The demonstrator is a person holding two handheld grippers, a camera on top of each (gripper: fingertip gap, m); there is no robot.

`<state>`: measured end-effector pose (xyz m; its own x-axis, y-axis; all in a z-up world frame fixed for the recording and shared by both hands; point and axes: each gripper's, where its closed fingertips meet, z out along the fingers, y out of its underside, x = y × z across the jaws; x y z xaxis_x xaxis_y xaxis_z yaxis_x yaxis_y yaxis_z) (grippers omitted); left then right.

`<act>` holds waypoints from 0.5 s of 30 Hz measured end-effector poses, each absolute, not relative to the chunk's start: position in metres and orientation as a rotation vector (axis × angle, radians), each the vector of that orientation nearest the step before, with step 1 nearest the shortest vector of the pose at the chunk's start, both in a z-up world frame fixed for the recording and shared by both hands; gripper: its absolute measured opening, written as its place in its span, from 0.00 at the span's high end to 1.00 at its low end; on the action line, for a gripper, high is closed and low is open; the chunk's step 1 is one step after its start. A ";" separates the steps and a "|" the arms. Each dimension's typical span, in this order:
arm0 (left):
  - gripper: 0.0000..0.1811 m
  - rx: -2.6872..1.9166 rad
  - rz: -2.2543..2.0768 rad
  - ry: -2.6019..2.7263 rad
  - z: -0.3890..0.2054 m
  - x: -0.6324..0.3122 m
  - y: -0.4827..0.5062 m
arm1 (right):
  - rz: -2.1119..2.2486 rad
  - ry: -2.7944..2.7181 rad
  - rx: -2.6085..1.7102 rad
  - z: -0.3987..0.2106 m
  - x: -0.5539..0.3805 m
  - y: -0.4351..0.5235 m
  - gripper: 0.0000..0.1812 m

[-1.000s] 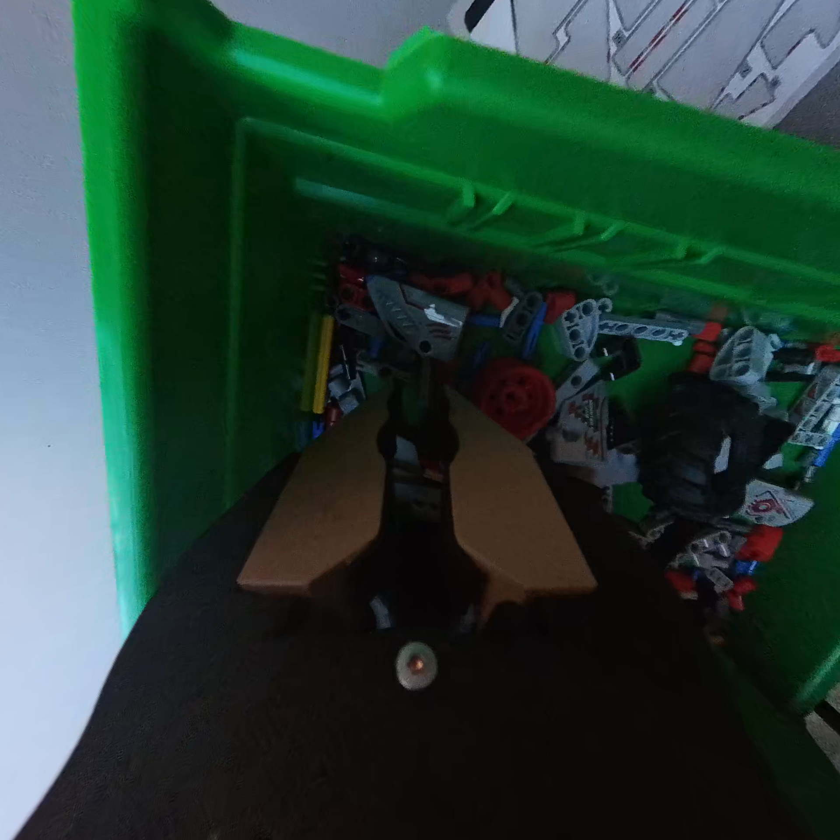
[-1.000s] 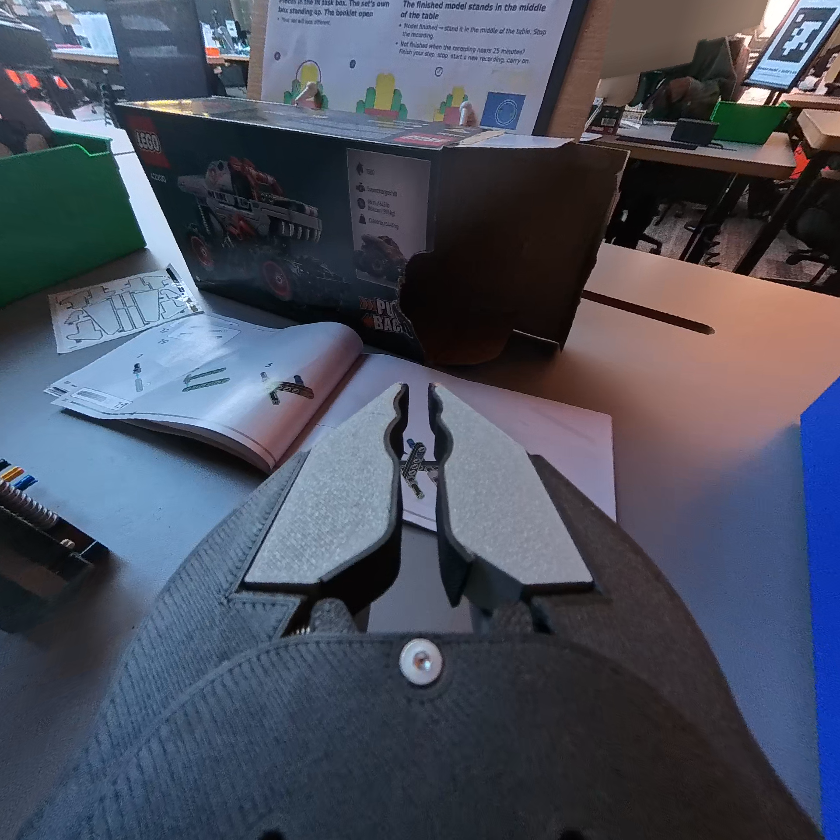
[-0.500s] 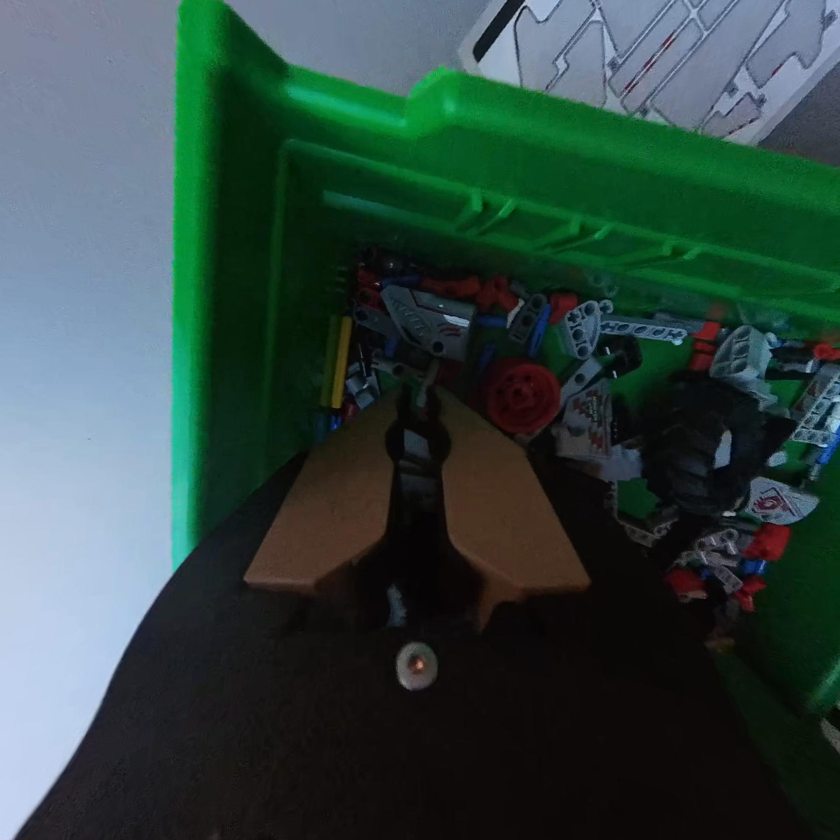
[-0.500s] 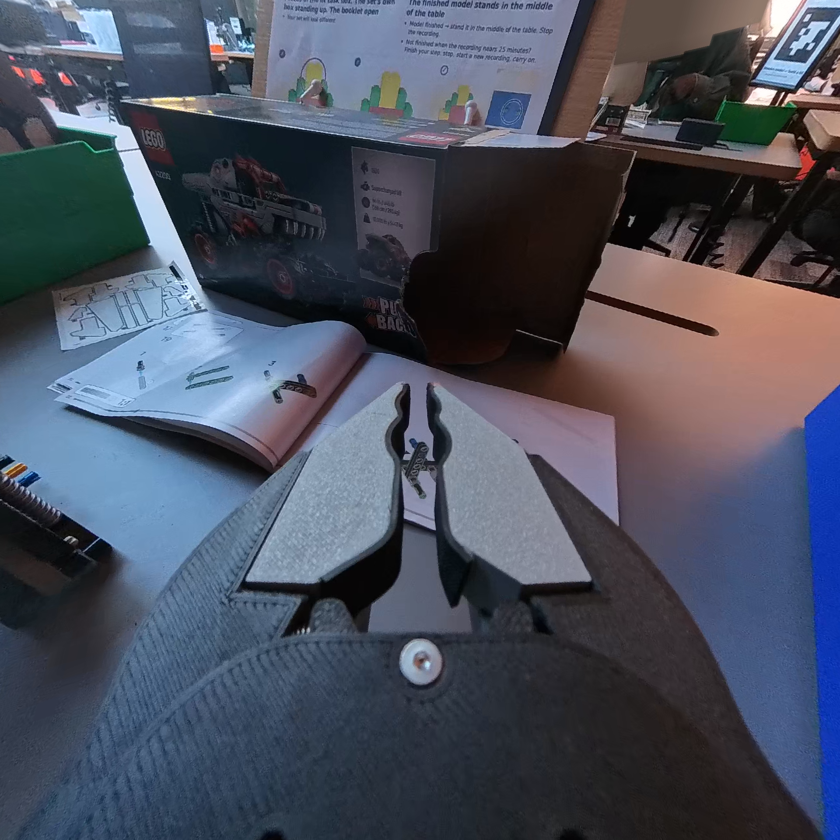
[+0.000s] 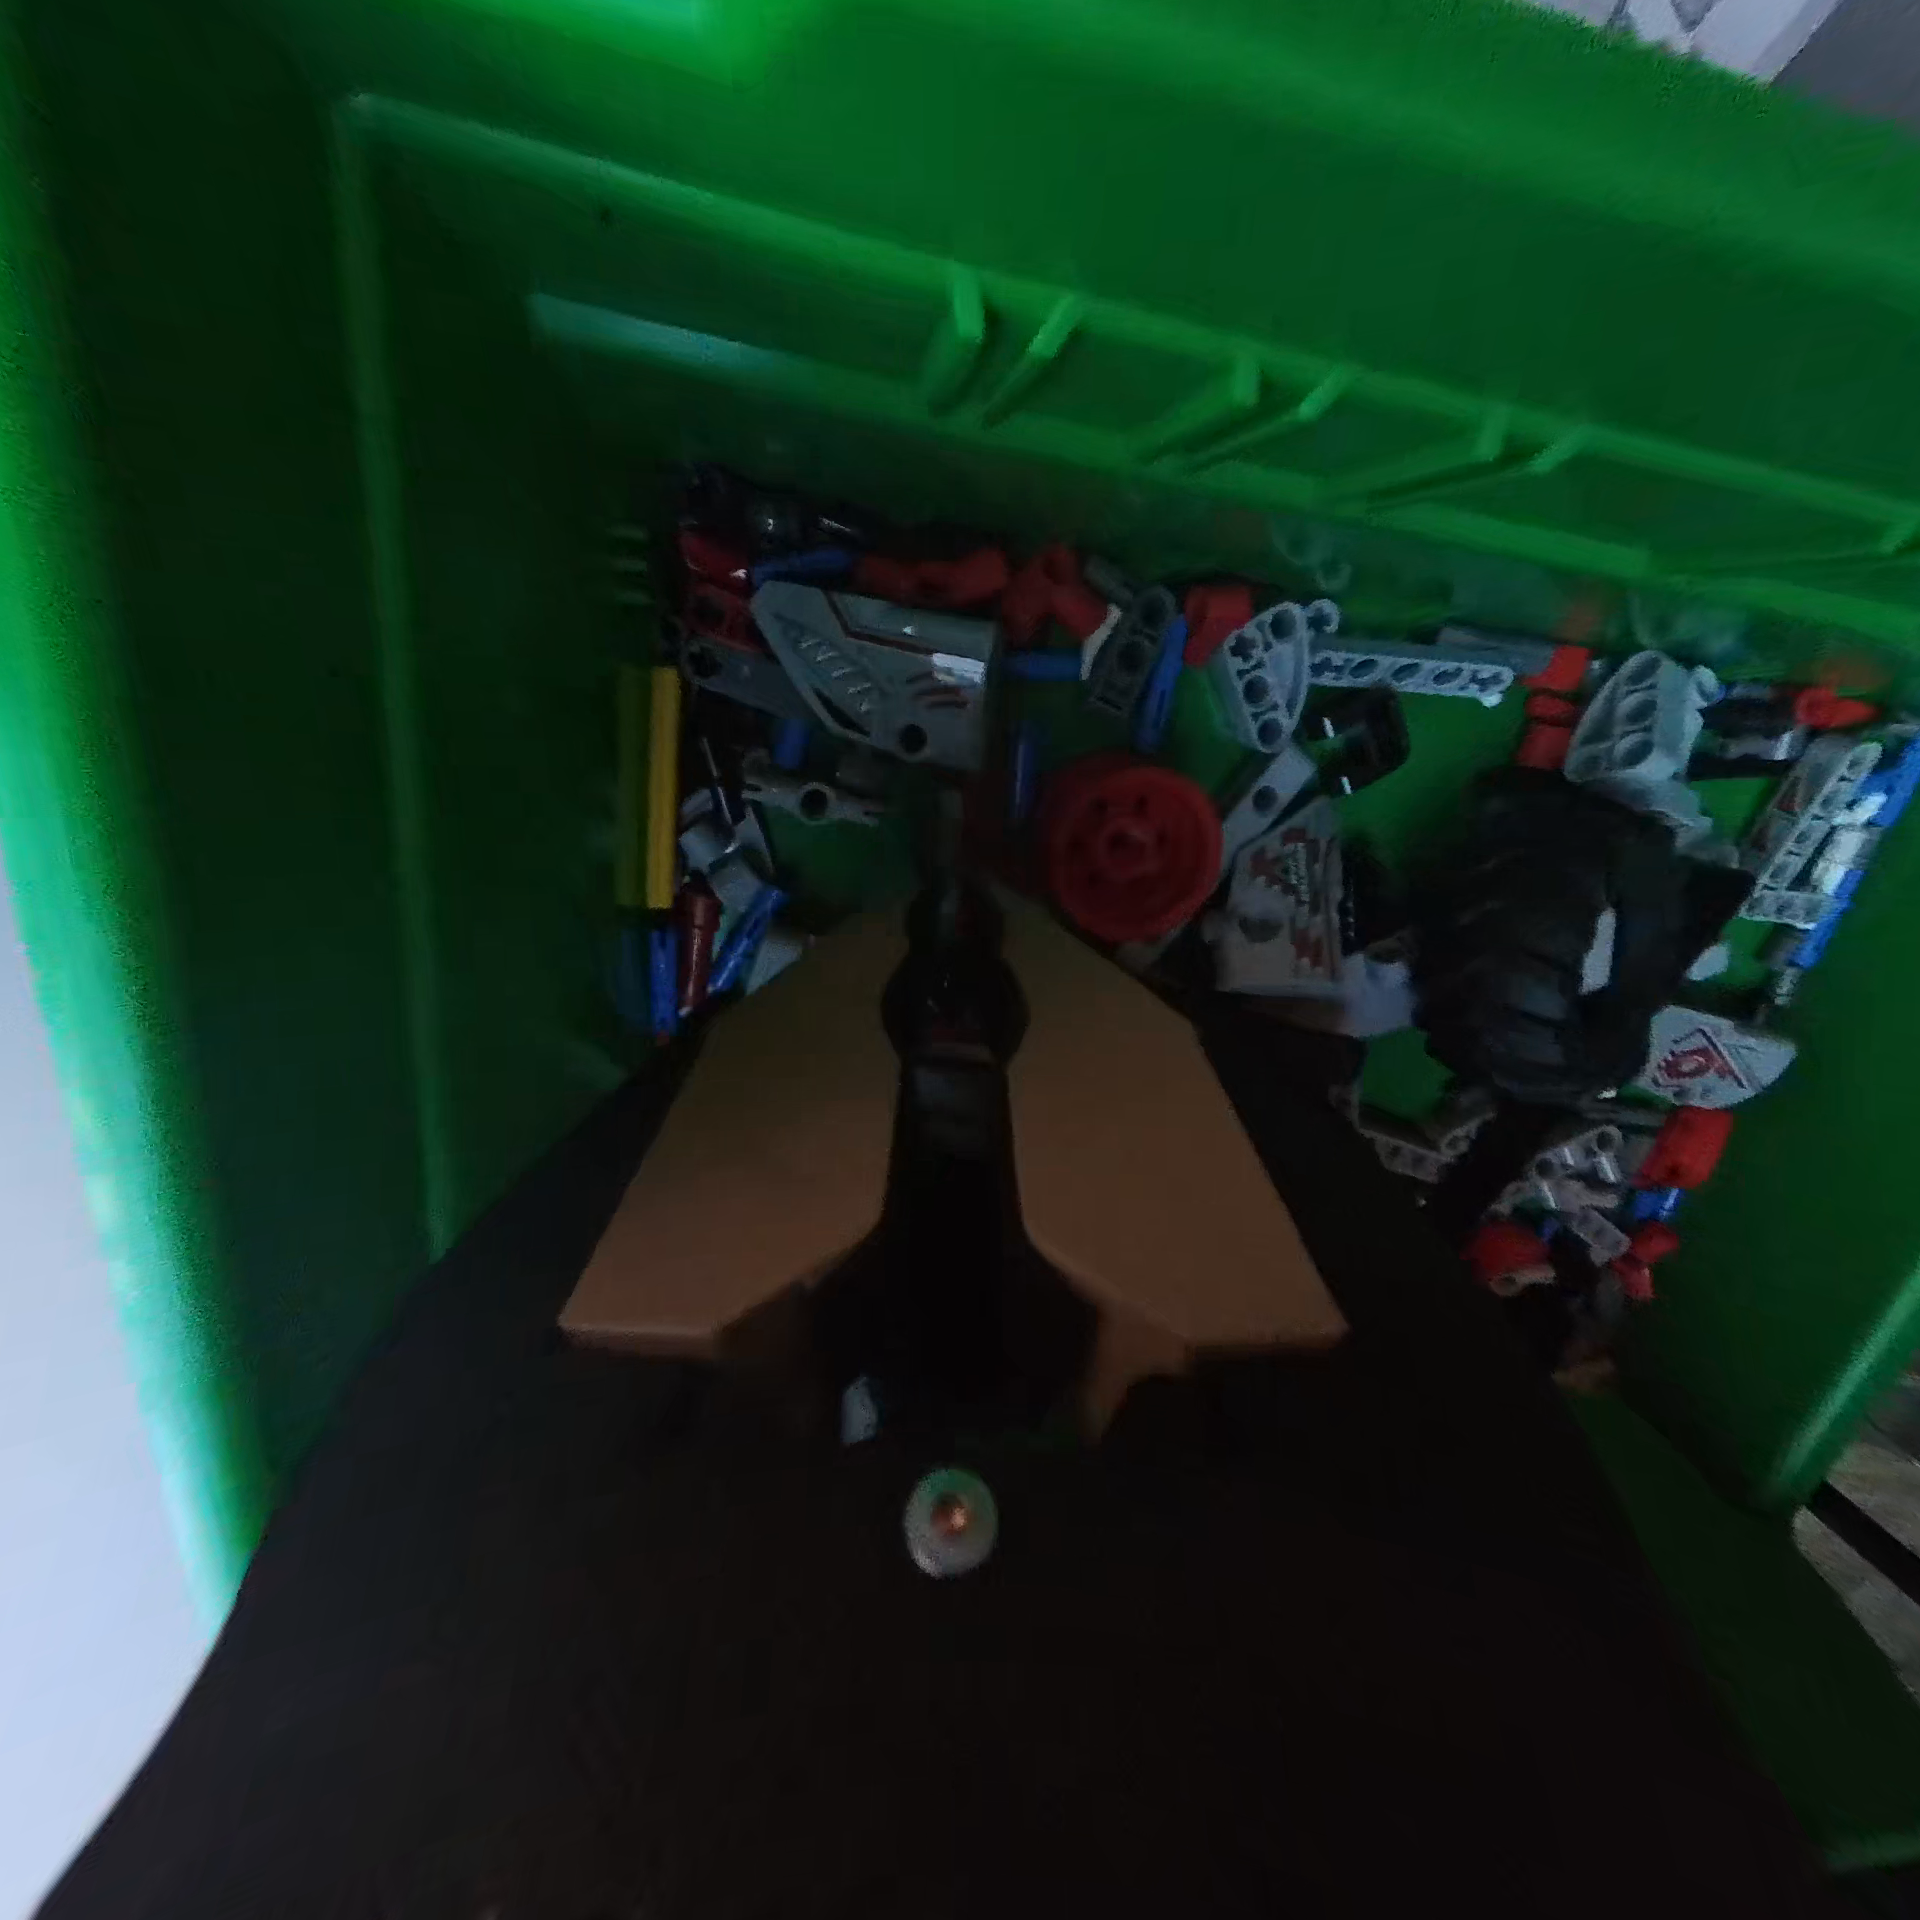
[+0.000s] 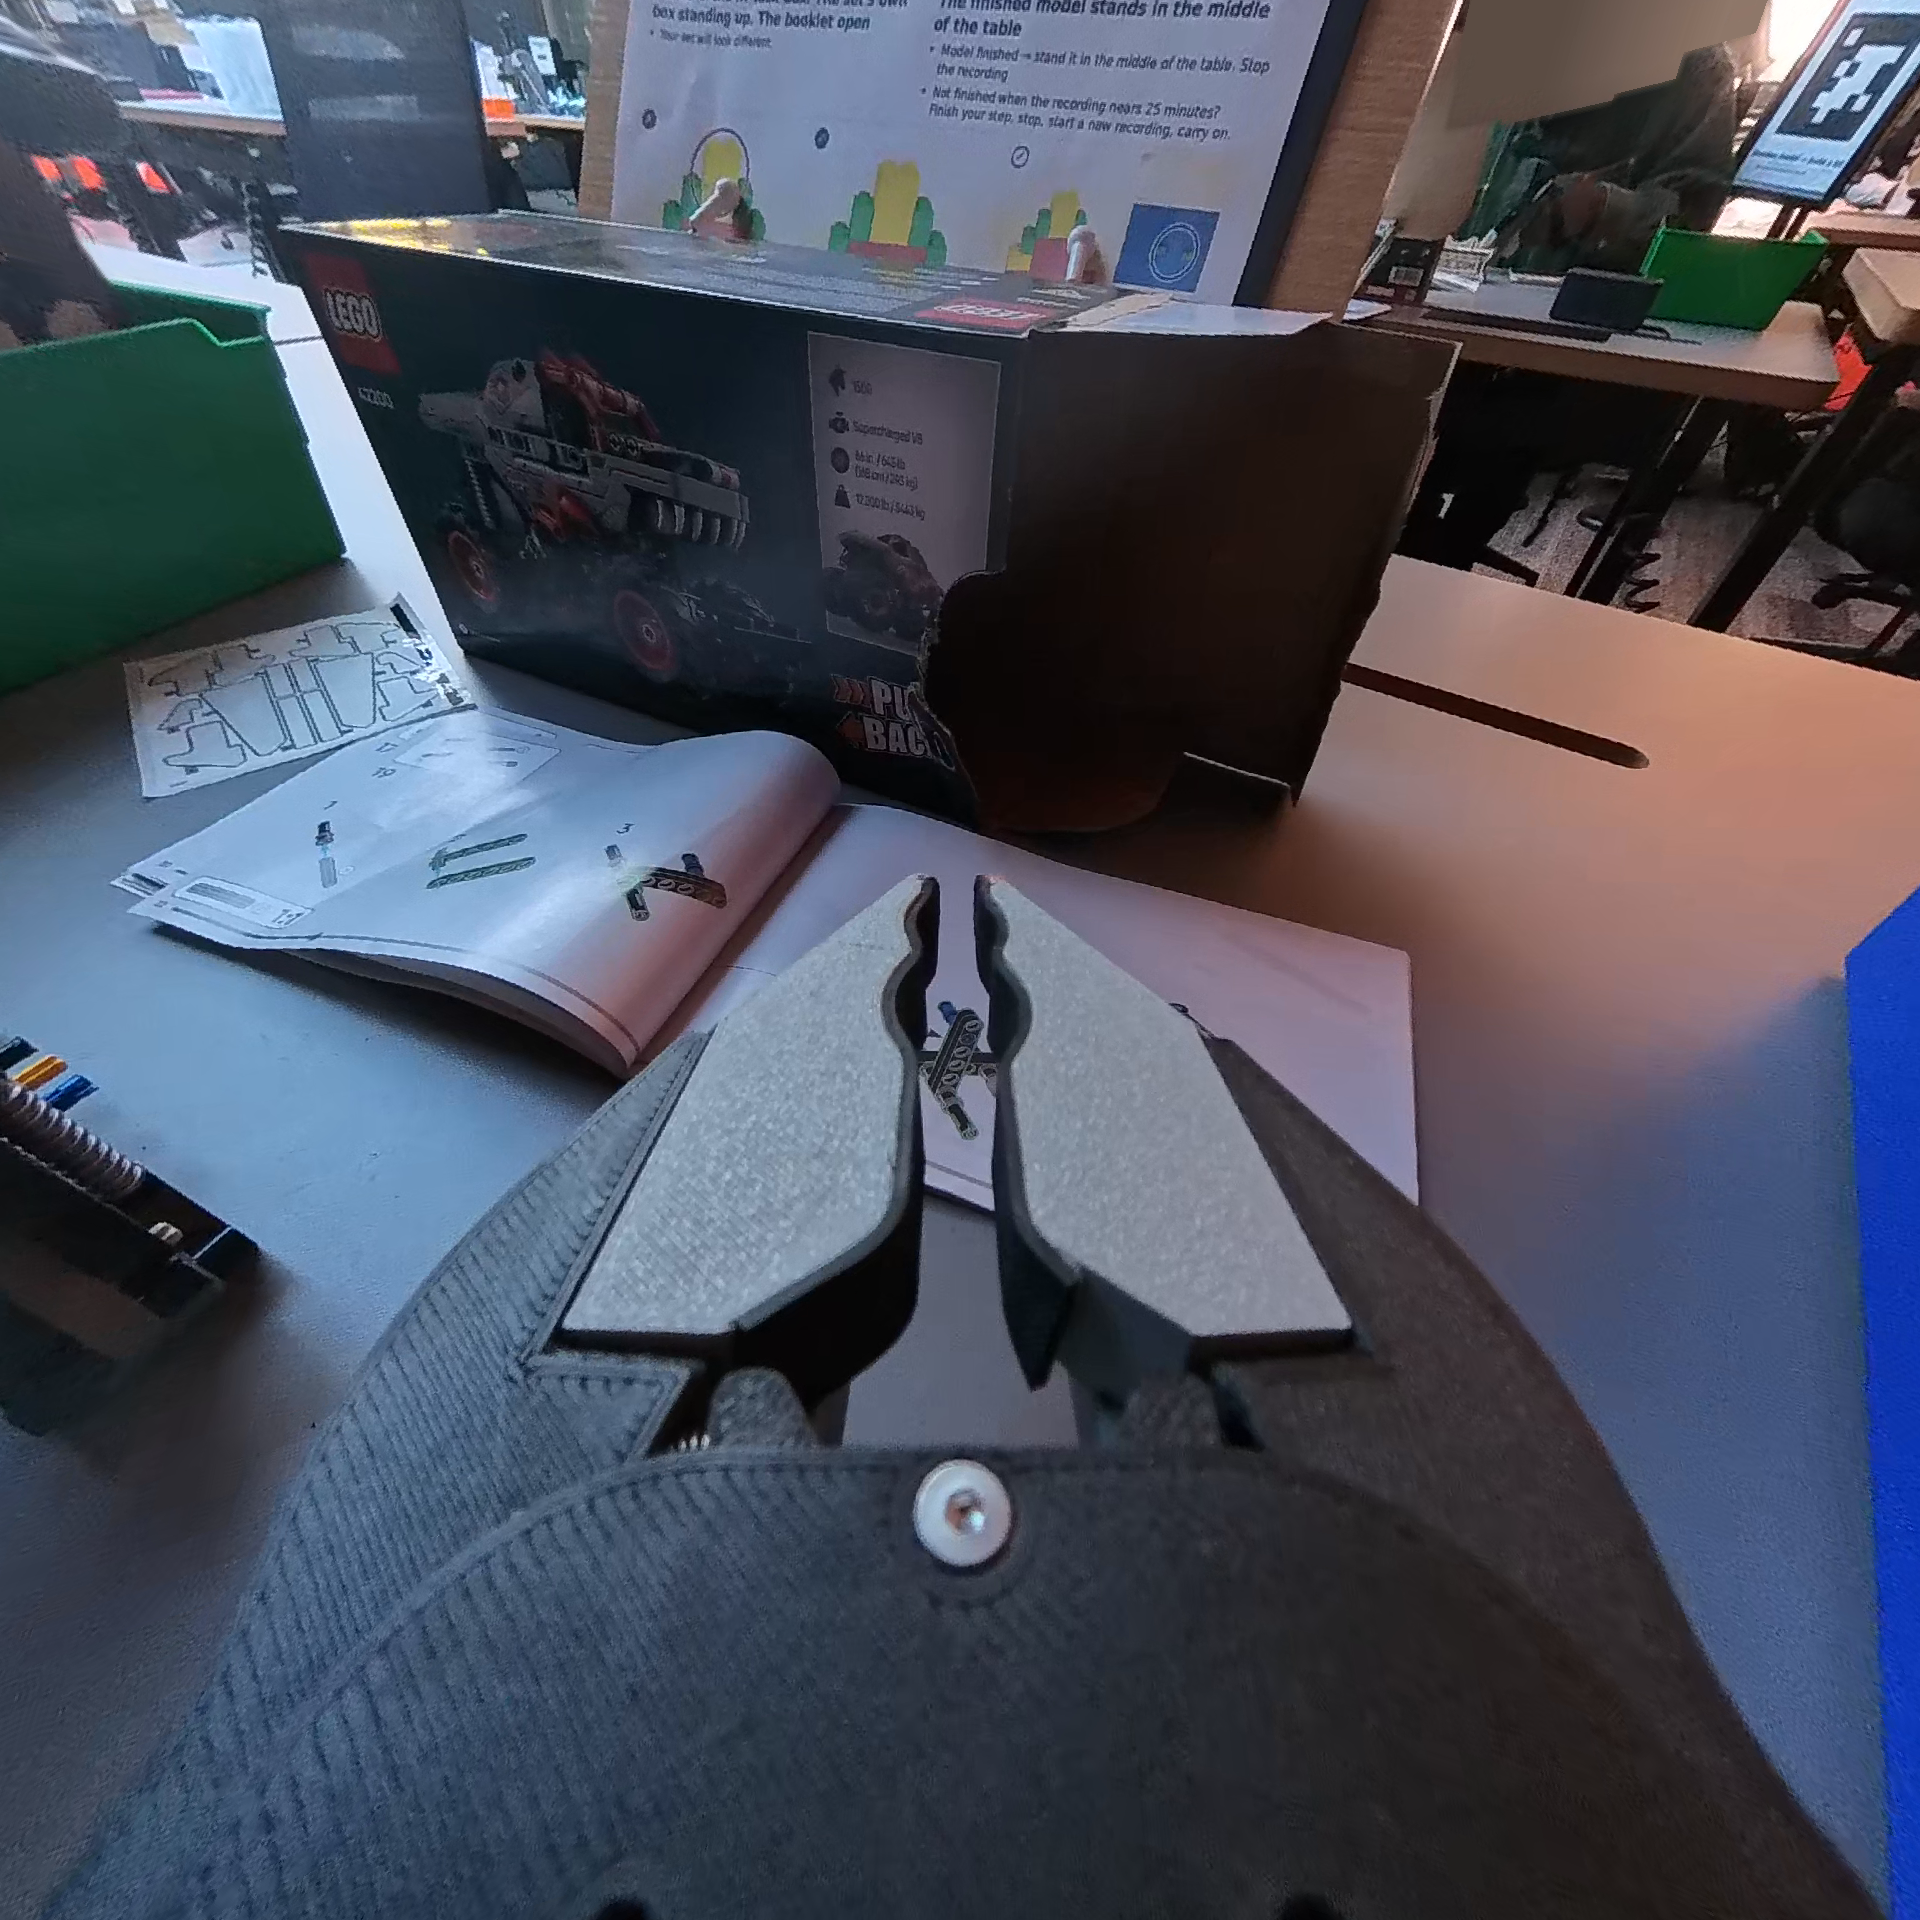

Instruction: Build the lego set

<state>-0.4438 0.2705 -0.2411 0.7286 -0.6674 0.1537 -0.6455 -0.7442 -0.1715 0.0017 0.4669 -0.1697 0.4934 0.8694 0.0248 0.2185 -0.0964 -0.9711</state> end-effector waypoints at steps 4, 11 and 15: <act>0.93 -2.817 -0.285 1.048 -0.240 -0.446 0.272 | 0.721 -0.960 -1.610 -0.170 0.001 0.467 0.98; 0.90 -2.784 -0.254 1.012 -0.236 -0.450 0.282 | 0.718 -0.967 -1.608 -0.170 0.001 0.466 0.98; 0.90 -2.784 -0.242 1.030 -0.238 -0.449 0.281 | 0.720 -0.968 -1.610 -0.171 0.001 0.466 0.98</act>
<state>-0.4486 0.2813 -0.2375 0.7492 -0.6555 0.0949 -0.6291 -0.7491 -0.2078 0.0007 0.4660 -0.1708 0.4868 0.8731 0.0265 0.2259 -0.0965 -0.9694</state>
